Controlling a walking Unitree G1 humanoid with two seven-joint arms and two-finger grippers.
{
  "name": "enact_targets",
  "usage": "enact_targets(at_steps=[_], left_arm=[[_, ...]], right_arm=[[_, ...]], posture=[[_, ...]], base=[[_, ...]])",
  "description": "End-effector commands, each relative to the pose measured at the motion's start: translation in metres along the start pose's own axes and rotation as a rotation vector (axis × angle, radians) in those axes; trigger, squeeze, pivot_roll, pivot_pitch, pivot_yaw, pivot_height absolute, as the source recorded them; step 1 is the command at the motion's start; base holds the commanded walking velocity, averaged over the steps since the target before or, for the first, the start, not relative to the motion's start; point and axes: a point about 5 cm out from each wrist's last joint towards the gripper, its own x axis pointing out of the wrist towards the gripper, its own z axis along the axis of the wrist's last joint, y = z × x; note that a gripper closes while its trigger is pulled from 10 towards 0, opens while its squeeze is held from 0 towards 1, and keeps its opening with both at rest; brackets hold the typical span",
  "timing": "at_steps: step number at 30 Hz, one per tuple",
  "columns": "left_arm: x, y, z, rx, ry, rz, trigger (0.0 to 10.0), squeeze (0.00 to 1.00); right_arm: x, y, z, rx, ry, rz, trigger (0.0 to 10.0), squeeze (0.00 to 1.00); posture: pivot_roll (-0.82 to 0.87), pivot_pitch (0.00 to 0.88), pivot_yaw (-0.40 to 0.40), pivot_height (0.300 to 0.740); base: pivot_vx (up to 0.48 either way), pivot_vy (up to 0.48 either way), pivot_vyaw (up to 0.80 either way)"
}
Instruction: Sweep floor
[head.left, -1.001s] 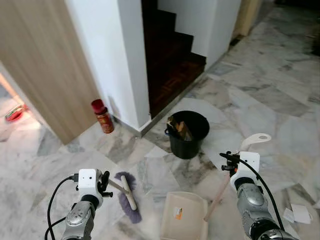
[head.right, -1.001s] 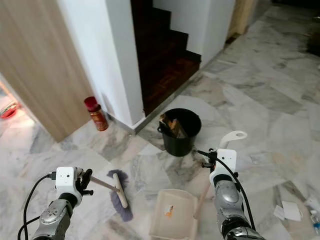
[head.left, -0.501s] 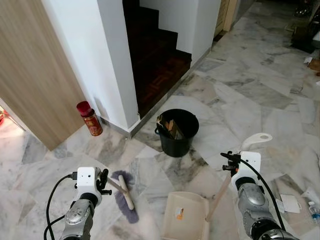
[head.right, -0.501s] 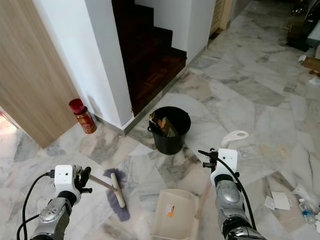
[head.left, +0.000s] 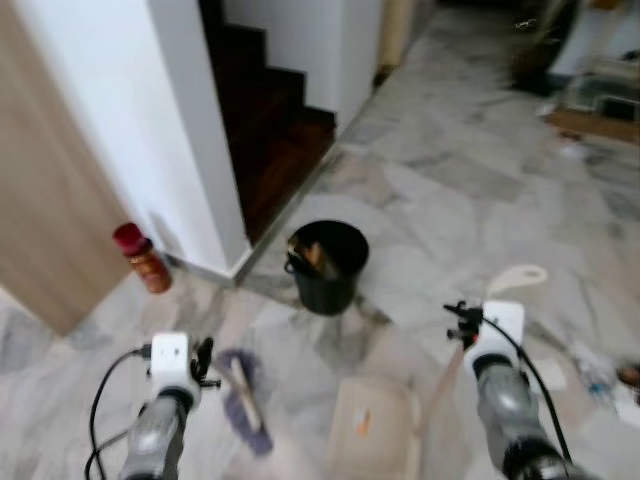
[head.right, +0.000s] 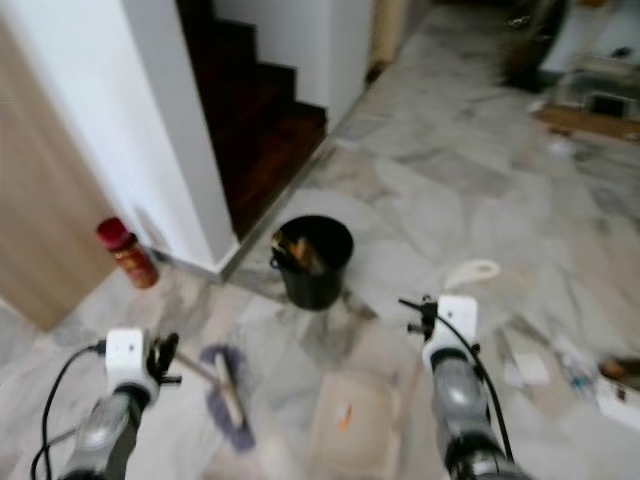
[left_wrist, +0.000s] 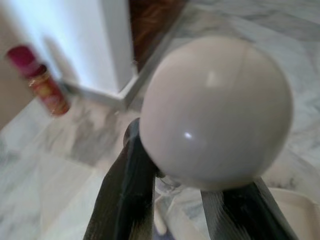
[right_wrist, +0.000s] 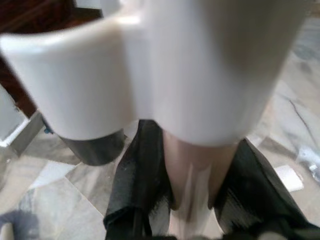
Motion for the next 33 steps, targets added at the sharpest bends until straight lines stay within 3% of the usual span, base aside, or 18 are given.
enact_targets(at_steps=[1,3,4,11,26,33], left_arm=[[-0.003,-0.019,-0.012,-0.013,0.051,-0.078,10.0,0.00],[-0.001,-0.021,-0.003,-0.002,-0.001,-0.098,10.0,0.00],[0.001,-0.023,0.012,0.019,-0.087,-0.129,10.0,0.00],[-0.007,-0.020,0.043,0.065,-0.252,-0.154,10.0,0.00],[-0.006,-0.030,0.085,0.112,-0.355,-0.207,10.0,0.00],[-0.003,-0.032,0.091,0.105,-0.351,-0.203,10.0,0.00]], right_arm=[[0.002,-0.004,0.005,0.003,-0.018,-0.016,10.0,0.00],[0.002,-0.005,0.005,0.003,-0.018,-0.016,10.0,0.00],[0.002,-0.006,0.005,0.003,-0.019,-0.018,10.0,0.00],[0.001,-0.005,0.003,0.000,-0.015,-0.018,10.0,0.00],[0.000,-0.005,0.002,0.005,-0.019,-0.028,10.0,0.00],[-0.001,-0.006,0.003,0.009,-0.036,-0.044,10.0,0.00]], posture=[[0.03,0.065,-0.001,0.740],[0.03,0.061,0.002,0.740],[0.03,0.059,0.004,0.740],[0.04,0.048,0.004,0.740],[0.04,0.030,0.007,0.740],[0.03,0.041,0.010,0.740]], base=[[0.000,0.000,-0.78],[0.000,0.000,-0.78],[0.000,0.000,-0.78],[0.000,0.000,-0.78],[0.000,0.000,-0.78],[0.000,0.000,-0.07]])
